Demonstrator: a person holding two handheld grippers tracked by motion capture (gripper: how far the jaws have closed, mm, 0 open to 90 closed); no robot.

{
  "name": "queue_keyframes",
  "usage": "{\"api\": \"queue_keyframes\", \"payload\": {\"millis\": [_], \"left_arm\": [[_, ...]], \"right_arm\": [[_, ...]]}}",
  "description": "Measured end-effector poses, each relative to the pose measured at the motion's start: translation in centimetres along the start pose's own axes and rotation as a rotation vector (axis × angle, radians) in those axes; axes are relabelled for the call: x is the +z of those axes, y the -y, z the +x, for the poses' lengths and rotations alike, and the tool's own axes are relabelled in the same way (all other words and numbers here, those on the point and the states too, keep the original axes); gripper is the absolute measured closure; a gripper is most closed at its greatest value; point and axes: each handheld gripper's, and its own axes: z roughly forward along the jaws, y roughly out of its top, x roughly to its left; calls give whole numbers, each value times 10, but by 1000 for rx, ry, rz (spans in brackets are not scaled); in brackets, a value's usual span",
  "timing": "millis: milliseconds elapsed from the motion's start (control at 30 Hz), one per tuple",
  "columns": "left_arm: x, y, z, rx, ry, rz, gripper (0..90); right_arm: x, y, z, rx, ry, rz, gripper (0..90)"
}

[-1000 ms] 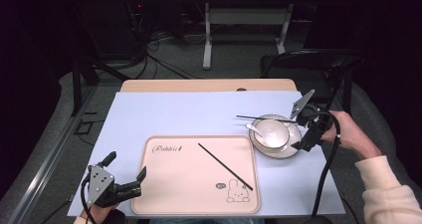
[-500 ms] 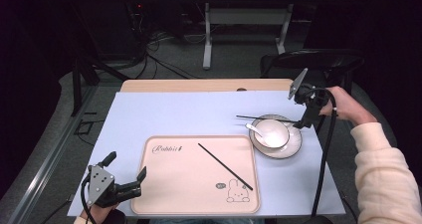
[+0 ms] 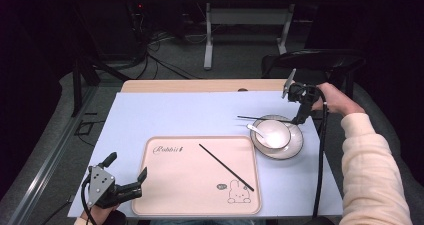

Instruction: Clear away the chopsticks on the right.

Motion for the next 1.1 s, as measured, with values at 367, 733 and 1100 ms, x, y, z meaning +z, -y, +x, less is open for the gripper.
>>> {"api": "queue_keyframes", "payload": {"millis": [367, 733, 1100], "left_arm": [[0, 0, 0, -2, 1, -1, 0], [-1, 0, 0, -4, 1, -4, 0], [0, 0, 0, -3, -1, -3, 0]], "right_arm": [[29, -5, -10, -11, 44, 43, 223], [58, -19, -8, -7, 43, 79, 550], [78, -15, -8, -3, 1, 114, 745]]}}
